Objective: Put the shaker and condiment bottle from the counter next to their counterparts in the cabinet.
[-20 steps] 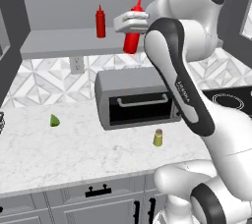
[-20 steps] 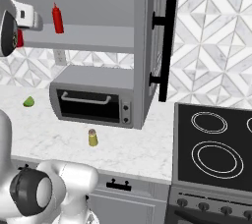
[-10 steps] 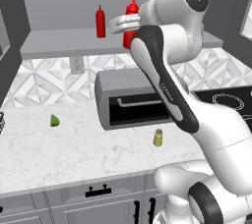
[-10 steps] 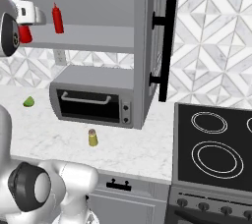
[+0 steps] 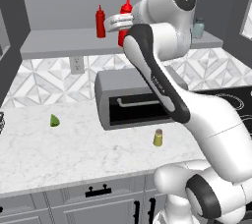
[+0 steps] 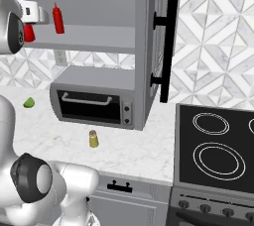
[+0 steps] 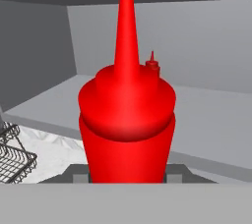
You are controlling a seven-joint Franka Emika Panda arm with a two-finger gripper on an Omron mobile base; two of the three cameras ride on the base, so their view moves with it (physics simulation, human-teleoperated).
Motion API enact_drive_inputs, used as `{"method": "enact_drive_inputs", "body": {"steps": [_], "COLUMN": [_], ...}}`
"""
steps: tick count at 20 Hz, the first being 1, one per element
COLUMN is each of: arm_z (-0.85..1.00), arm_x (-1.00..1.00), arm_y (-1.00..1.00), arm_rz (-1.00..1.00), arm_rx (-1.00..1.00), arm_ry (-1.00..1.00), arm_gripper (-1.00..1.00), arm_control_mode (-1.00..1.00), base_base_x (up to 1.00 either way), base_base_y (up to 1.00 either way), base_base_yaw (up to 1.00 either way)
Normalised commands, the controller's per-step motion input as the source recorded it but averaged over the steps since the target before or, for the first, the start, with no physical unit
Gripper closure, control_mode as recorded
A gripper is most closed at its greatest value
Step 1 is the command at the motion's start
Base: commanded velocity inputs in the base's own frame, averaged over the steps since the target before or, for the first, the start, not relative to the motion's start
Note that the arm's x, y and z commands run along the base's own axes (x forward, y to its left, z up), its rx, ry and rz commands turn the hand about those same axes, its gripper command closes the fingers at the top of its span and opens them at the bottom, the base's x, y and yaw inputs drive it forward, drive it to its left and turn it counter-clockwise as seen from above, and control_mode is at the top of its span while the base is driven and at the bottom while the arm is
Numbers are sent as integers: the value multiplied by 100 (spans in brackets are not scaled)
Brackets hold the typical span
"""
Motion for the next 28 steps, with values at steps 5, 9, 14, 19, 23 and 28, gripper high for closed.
{"method": "enact_drive_inputs", "body": {"steps": [5, 9, 14, 19, 23, 28], "arm_z": [-7, -5, -28, -19, -1, 0], "arm_x": [27, 28, 23, 8, 17, 23], "arm_y": [21, 1, 0, 0, 7, 12], "arm_rz": [0, 0, 0, 0, 0, 0], "arm_rx": [0, 0, 0, 0, 0, 0], "arm_ry": [3, 0, 0, 0, 0, 0], "arm_gripper": [100, 100, 100, 100, 100, 100], "arm_control_mode": [-100, -100, -100, -100, -100, -100], "base_base_x": [0, 0, 0, 0, 0, 0], "base_base_y": [0, 0, 0, 0, 0, 0], "base_base_yaw": [0, 0, 0, 0, 0, 0]}}
